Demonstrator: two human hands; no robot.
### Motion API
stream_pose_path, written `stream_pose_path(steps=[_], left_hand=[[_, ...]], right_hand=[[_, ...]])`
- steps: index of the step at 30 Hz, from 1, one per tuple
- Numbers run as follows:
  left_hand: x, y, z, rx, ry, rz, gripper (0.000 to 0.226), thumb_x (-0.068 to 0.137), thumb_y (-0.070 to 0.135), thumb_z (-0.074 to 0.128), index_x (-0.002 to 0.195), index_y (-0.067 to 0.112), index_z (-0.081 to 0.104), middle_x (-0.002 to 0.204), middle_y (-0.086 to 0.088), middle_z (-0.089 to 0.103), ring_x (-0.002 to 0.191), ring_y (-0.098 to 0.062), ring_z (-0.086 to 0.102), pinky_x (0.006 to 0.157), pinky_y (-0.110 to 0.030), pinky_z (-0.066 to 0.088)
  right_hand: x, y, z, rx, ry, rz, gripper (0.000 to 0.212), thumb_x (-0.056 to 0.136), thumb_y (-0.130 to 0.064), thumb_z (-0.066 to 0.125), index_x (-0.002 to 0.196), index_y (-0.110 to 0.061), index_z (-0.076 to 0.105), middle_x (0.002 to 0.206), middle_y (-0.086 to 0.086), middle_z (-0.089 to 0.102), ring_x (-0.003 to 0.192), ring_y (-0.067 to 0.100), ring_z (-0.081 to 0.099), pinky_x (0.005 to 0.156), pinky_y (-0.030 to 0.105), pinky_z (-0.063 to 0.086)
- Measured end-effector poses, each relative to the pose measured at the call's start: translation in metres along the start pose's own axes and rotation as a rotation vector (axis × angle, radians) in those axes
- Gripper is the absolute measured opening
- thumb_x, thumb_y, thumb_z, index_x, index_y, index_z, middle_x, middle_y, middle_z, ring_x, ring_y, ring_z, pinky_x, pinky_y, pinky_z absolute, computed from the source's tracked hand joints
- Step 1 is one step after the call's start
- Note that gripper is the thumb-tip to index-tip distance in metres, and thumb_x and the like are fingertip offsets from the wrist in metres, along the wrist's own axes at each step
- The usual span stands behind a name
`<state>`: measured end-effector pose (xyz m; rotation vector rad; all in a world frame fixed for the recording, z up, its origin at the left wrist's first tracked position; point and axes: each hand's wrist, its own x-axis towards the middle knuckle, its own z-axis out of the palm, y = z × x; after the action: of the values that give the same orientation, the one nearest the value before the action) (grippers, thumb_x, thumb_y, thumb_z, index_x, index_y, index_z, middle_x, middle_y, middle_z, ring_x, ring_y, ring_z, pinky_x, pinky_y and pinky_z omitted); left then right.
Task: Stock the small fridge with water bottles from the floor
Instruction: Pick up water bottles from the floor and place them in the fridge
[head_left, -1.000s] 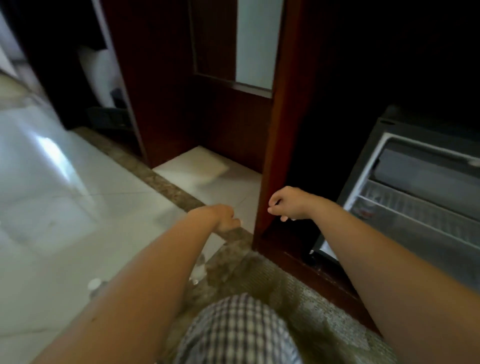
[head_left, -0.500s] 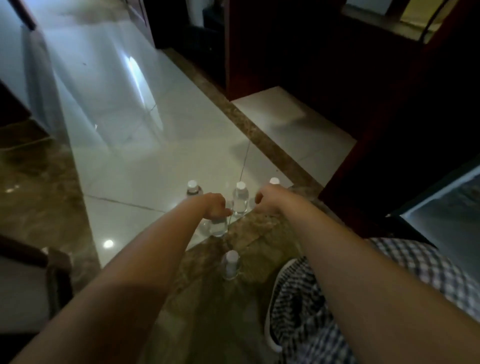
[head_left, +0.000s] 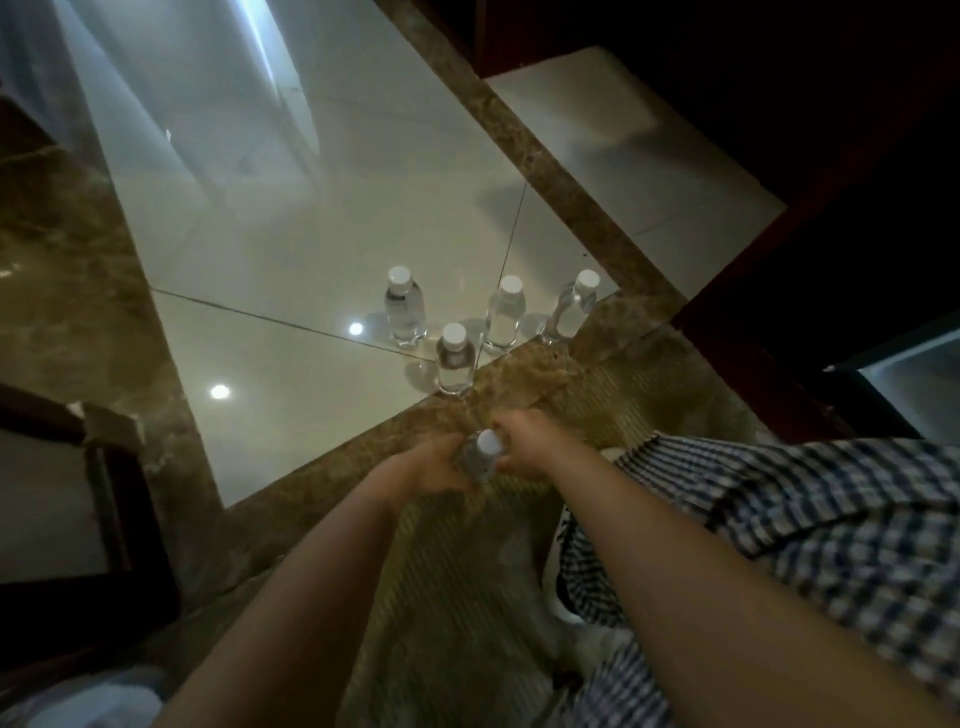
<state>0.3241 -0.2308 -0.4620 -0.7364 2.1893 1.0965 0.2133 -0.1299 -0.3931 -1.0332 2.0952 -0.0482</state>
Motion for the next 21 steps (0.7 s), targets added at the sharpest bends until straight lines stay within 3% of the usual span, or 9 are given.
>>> stream_pose_path(steps=[2,5,8,11,17,21], left_hand=[[0.007,-0.004,0.008,-0.122,0.066,-0.001,0.052,0.074,0.034,0.069,0.121,0.019,0.055,0.117,-0.003,0.062,0.106,-0.02,0.06,0.096,-0.043,0.05],[0.012,-0.009,0.021,-0.267,0.08,-0.023,0.064,0.076,0.022,0.073,0.133,0.015,0.045,0.123,-0.003,0.058,0.113,-0.02,0.058,0.1,-0.038,0.048],[0.017,-0.014,0.028,-0.328,0.067,-0.028,0.074,0.077,0.017,0.073,0.141,0.015,0.036,0.132,-0.003,0.052,0.12,-0.021,0.053,0.104,-0.039,0.045],[0.021,-0.015,0.029,-0.353,0.052,-0.01,0.079,0.076,0.016,0.075,0.143,0.015,0.033,0.136,-0.004,0.051,0.122,-0.021,0.052,0.105,-0.039,0.043],[0.028,-0.014,0.03,-0.37,0.049,0.053,0.1,0.064,0.032,0.078,0.147,0.016,0.025,0.14,-0.006,0.048,0.126,-0.023,0.05,0.106,-0.043,0.043],[0.019,-0.005,0.031,-0.463,0.08,0.097,0.094,0.067,0.025,0.08,0.144,0.018,0.026,0.132,-0.003,0.052,0.12,-0.021,0.054,0.101,-0.041,0.048]], right_hand=[[0.009,-0.002,0.008,-0.05,-0.023,-0.012,0.044,0.082,-0.016,0.067,0.123,-0.009,0.053,0.126,0.011,0.055,0.114,0.028,0.054,0.089,0.035,0.045],[0.026,-0.006,0.016,-0.124,-0.023,0.003,0.037,0.084,-0.016,0.064,0.119,-0.01,0.056,0.122,0.013,0.057,0.111,0.029,0.055,0.084,0.034,0.045],[0.036,-0.006,0.023,-0.165,-0.015,0.031,0.03,0.087,-0.017,0.059,0.116,-0.009,0.055,0.118,0.013,0.058,0.107,0.029,0.056,0.078,0.033,0.044],[0.04,-0.003,0.028,-0.174,-0.005,0.041,0.033,0.089,-0.015,0.057,0.121,-0.011,0.05,0.12,0.014,0.057,0.108,0.03,0.056,0.081,0.036,0.046],[0.032,0.009,0.015,-0.06,0.067,0.003,0.032,0.093,-0.019,0.052,0.123,-0.011,0.048,0.126,0.014,0.054,0.113,0.031,0.053,0.086,0.037,0.044],[0.022,0.012,-0.011,0.086,0.097,-0.051,0.031,0.095,-0.024,0.05,0.122,-0.011,0.05,0.126,0.013,0.055,0.112,0.028,0.053,0.082,0.033,0.041]])
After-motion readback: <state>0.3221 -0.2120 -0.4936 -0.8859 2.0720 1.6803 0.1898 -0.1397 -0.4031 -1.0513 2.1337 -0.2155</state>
